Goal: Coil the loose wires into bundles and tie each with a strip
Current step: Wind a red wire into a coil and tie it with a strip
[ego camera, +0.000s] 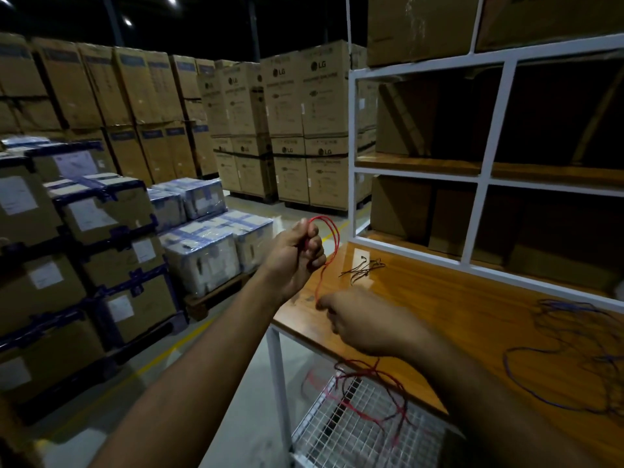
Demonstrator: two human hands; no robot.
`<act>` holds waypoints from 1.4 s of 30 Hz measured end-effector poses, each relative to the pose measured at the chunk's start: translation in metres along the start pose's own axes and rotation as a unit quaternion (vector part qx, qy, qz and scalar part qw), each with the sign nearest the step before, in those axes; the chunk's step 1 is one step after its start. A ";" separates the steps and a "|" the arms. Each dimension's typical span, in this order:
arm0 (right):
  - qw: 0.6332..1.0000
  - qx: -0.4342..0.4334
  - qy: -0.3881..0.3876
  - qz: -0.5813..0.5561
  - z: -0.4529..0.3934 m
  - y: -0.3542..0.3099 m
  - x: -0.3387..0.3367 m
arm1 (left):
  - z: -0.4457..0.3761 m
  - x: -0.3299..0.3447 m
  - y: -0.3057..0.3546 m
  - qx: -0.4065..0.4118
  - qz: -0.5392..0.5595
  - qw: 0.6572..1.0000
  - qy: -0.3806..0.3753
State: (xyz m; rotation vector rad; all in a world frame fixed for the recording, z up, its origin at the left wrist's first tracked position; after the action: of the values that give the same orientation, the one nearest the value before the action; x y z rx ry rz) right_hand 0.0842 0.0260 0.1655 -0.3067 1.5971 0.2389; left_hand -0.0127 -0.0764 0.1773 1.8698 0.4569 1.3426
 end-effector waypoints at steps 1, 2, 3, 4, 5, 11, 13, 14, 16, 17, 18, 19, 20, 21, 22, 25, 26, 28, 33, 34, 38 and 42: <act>1.000 -0.025 0.002 0.013 0.005 -0.005 -0.016 | 0.000 -0.002 -0.002 0.004 -0.021 1.000 0.009; 0.999 -0.030 0.024 0.030 0.007 -0.005 -0.030 | 0.002 -0.003 -0.003 0.004 -0.034 0.999 0.014; 0.996 -0.016 0.069 0.047 0.008 -0.003 -0.043 | 0.004 -0.004 -0.005 0.002 -0.043 0.999 0.012; 0.989 0.001 0.138 0.043 0.009 0.002 -0.054 | 0.007 -0.003 -0.007 -0.002 -0.051 0.999 0.006; 0.975 0.012 0.222 0.021 0.011 0.007 -0.062 | 0.009 -0.002 -0.009 -0.007 -0.058 0.998 -0.001; 0.919 0.074 0.384 0.048 -0.002 0.043 -0.063 | 0.020 0.009 -0.015 -0.067 -0.028 0.997 -0.042; 0.926 0.093 0.361 0.056 -0.009 0.053 -0.061 | 0.023 0.010 -0.015 -0.093 -0.001 0.993 -0.069; 0.935 0.097 0.339 0.032 -0.013 0.059 -0.058 | 0.024 0.009 -0.014 -0.110 0.017 0.990 -0.084; 0.956 0.086 0.273 -0.068 -0.022 0.069 -0.050 | 0.025 0.008 -0.013 -0.150 0.050 0.981 -0.109; 0.960 0.066 0.235 -0.134 -0.026 0.073 -0.045 | 0.026 0.007 -0.012 -0.164 0.057 0.978 -0.116; 0.959 0.041 0.195 -0.199 -0.029 0.075 -0.041 | 0.026 0.007 -0.012 -0.170 0.056 0.977 -0.118; 0.953 0.015 0.156 -0.257 -0.030 0.077 -0.036 | 0.026 0.005 -0.012 -0.169 0.049 0.978 -0.115; 0.947 -0.006 0.121 -0.299 -0.031 0.080 -0.030 | 0.026 0.005 -0.012 -0.164 0.038 0.980 -0.109; 0.944 -0.020 0.087 -0.318 -0.032 0.083 -0.025 | 0.026 0.004 -0.011 -0.157 0.026 0.982 -0.100; 0.945 -0.028 0.057 -0.320 -0.033 0.087 -0.020 | 0.025 0.004 -0.011 -0.151 0.017 0.984 -0.091; 0.963 -0.022 0.005 -0.267 -0.034 0.094 -0.007 | 0.021 0.001 -0.010 -0.144 0.029 0.987 -0.059; 0.973 -0.012 0.011 -0.232 -0.035 0.094 -0.005 | 0.020 0.000 -0.009 -0.145 0.047 0.987 -0.052; 0.984 0.026 0.040 -0.169 -0.036 0.093 0.000 | 0.017 0.000 -0.007 -0.142 0.079 0.986 -0.043; 0.982 0.137 0.106 -0.072 -0.044 0.085 0.009 | 0.010 -0.001 -0.006 -0.132 0.105 0.985 -0.032; 0.982 0.151 0.113 -0.020 -0.044 0.083 0.010 | 0.009 -0.001 -0.007 -0.130 0.109 0.985 -0.031; 0.975 0.168 0.111 0.089 -0.047 0.090 0.019 | 0.003 -0.004 -0.003 -0.100 0.125 0.987 -0.027; 0.991 0.093 0.031 -0.095 -0.044 0.106 0.026 | 0.002 -0.008 0.008 -0.059 0.129 0.990 -0.004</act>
State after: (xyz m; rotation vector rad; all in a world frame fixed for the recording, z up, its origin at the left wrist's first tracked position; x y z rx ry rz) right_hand 0.0062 0.1092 0.1382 -0.3227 1.6269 -0.0664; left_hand -0.0154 -0.0876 0.1776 1.8819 0.1300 1.4945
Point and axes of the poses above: each hand's wrist, its own z-axis away from the middle knuckle, its own x-axis out of the palm, y = z × x, the point moved 3 cm from there along -z, towards the middle knuckle, and after that the axes turned 12 degrees about z, right-handed, at the moved point
